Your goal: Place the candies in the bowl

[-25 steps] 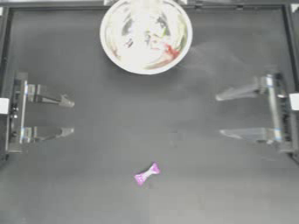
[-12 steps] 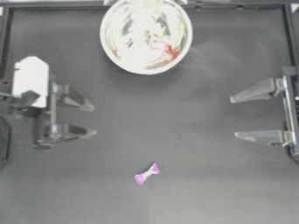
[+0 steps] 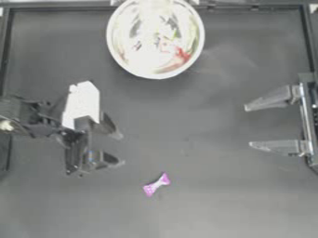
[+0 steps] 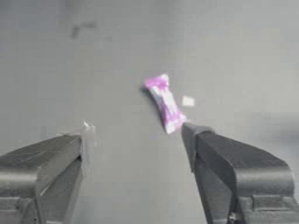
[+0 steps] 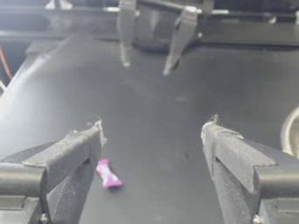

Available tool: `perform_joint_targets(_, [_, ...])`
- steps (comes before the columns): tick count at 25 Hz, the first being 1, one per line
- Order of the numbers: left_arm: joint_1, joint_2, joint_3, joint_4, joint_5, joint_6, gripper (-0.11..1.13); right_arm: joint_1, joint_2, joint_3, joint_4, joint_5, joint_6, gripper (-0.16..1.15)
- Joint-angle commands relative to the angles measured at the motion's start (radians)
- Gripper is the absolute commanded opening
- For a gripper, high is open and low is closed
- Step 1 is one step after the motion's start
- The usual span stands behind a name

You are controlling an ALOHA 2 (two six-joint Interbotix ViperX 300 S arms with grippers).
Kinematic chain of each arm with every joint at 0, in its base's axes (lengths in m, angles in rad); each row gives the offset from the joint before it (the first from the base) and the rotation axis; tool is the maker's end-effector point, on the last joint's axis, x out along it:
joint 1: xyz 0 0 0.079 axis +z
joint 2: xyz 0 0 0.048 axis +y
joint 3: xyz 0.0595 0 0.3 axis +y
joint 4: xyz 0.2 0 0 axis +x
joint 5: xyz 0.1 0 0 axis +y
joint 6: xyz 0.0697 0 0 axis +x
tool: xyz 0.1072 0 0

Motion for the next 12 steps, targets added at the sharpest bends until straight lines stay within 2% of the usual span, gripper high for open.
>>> perform_joint_targets(1, [-0.014, 0.057, -0.072, 0.023, 0.037, -0.02, 0.94, -0.002, 0.003, -0.011, 0.003, -0.005, 0.003, 0.97])
perform_joint_targets(6, [-0.037, 0.153, -0.15, 0.087, 0.087, -0.089, 0.94, -0.002, 0.003, -0.009, 0.005, -0.005, 0.003, 0.97])
perform_joint_targets(12, [-0.071, 0.238, -0.236, 0.222, 0.163, -0.242, 0.94, 0.0, 0.003, 0.0, 0.005, -0.011, 0.006, 0.97])
